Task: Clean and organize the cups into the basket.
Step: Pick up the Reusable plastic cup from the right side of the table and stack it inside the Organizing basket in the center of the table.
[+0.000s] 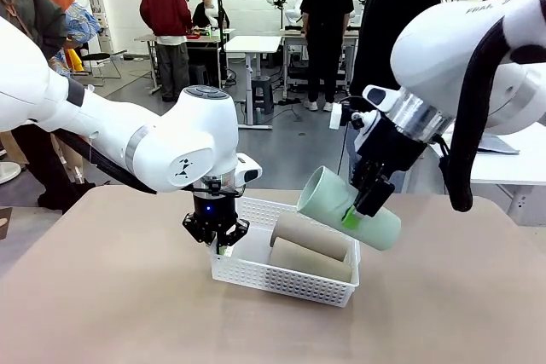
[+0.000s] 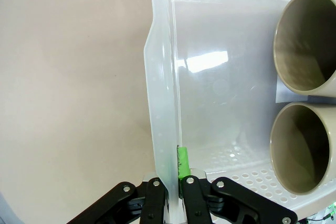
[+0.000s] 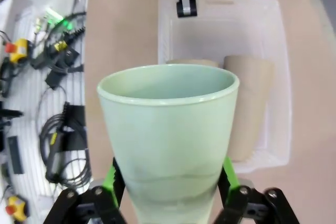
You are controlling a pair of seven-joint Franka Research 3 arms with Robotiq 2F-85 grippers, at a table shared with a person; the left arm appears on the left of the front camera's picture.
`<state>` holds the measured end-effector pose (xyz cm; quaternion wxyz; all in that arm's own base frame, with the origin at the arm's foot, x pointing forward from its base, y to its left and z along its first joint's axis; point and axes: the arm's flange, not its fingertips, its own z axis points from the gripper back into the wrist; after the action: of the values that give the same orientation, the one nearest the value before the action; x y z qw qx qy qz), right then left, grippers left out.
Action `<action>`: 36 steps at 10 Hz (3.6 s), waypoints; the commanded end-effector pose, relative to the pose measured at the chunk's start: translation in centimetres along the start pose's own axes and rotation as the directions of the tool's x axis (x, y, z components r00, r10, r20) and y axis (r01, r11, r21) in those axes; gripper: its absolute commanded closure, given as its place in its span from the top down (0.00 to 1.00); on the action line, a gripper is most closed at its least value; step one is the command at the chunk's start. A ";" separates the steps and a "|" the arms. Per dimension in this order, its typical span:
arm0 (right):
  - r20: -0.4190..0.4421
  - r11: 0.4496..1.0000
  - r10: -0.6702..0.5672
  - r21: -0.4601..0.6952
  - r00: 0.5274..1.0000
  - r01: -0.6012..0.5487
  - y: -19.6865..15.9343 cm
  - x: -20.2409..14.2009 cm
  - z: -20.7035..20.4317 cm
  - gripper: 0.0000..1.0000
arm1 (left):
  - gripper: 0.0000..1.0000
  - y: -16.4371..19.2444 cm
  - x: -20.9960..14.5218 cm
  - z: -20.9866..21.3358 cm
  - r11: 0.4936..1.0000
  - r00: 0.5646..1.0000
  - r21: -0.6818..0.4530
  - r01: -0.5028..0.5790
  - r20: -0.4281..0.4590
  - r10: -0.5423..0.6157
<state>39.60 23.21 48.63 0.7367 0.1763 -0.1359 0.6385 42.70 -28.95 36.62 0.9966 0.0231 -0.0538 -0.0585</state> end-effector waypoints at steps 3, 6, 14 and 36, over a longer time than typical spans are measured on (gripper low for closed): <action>0.025 1.000 -0.001 0.006 1.000 0.001 0.4 -0.1 0.6 0.85 | 0.00 0.1 -0.1 0.2 1.000 1.000 -0.004 0.007 0.007 -0.007; -0.042 1.000 -0.001 -0.023 0.999 0.000 0.0 0.7 -0.3 0.85 | 0.00 0.1 -0.1 0.2 1.000 1.000 -0.004 0.007 0.007 -0.007; -0.133 0.998 -0.032 -0.064 0.991 0.023 -0.3 2.5 -2.1 0.85 | 0.00 0.1 -0.1 0.2 1.000 1.000 -0.004 0.007 0.007 -0.007; -0.087 0.997 0.083 0.011 0.993 -0.082 -6.0 3.9 -9.0 0.85 | 0.00 0.1 -0.1 0.2 1.000 1.000 -0.004 0.007 0.007 -0.007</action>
<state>45.22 29.81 41.85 0.7194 0.1389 -0.1013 0.6729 42.70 -28.95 36.62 0.9966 0.0231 -0.0538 -0.0585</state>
